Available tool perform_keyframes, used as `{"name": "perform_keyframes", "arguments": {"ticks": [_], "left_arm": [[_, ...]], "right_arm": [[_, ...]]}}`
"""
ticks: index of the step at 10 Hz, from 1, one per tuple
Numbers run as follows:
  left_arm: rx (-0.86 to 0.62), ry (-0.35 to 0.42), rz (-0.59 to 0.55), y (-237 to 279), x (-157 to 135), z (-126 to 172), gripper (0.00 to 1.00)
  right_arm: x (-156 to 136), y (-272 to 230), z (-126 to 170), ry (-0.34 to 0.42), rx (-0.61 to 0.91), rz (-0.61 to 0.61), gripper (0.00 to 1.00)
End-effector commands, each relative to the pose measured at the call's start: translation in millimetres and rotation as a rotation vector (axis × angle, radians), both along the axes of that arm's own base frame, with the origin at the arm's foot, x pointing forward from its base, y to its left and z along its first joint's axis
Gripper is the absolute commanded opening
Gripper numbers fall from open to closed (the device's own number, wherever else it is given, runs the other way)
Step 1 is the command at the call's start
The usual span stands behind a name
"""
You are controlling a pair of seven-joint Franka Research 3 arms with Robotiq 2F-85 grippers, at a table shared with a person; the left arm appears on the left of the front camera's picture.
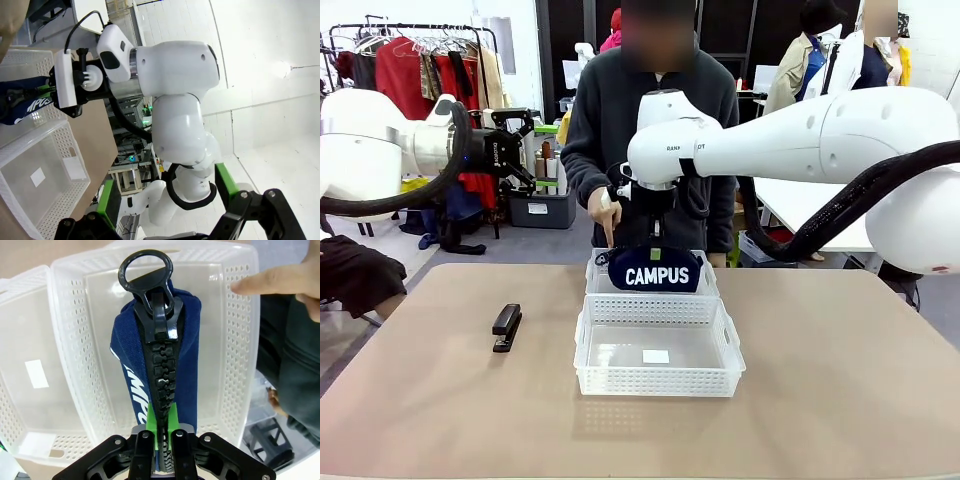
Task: Distribute items into two baskets.
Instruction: Place the picked Pencil pouch into the Organizing basket as instructed by the person.
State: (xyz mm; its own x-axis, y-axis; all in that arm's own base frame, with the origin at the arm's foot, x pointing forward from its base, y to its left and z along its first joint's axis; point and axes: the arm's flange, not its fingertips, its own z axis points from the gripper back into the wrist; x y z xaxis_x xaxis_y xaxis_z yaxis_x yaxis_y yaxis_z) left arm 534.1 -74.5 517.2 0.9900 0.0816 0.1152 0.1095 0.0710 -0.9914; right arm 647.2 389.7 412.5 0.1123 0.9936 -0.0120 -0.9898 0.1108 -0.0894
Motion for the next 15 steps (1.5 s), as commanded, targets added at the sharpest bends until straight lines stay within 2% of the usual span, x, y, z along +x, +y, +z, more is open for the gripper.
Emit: {"name": "perform_keyframes", "arguments": {"ticks": [1, 7, 8, 12, 13, 15], "left_arm": [[-0.002, -0.001, 0.002, 1, -1, 2, 1.00], [-0.002, -0.001, 0.002, 1, -1, 2, 1.00], [-0.002, -0.001, 0.002, 1, -1, 2, 1.00], [-0.002, -0.001, 0.002, 1, -1, 2, 1.00], [-0.002, -0.001, 0.002, 1, -1, 2, 1.00], [-0.002, -0.001, 0.002, 1, -1, 2, 1.00]], "right_arm": [[1, -4, -5, -0.018, -0.030, 0.031, 0.00], [1, -15, -29, 0.004, -0.041, -0.016, 0.02], [1, -17, -31, 0.015, -0.035, -0.023, 0.12], [3, -18, -31, 0.027, -0.011, -0.040, 0.86], [3, -19, -28, 0.027, -0.007, -0.045, 1.00], [8, -22, -18, 0.023, 0.011, -0.058, 1.00]]}}
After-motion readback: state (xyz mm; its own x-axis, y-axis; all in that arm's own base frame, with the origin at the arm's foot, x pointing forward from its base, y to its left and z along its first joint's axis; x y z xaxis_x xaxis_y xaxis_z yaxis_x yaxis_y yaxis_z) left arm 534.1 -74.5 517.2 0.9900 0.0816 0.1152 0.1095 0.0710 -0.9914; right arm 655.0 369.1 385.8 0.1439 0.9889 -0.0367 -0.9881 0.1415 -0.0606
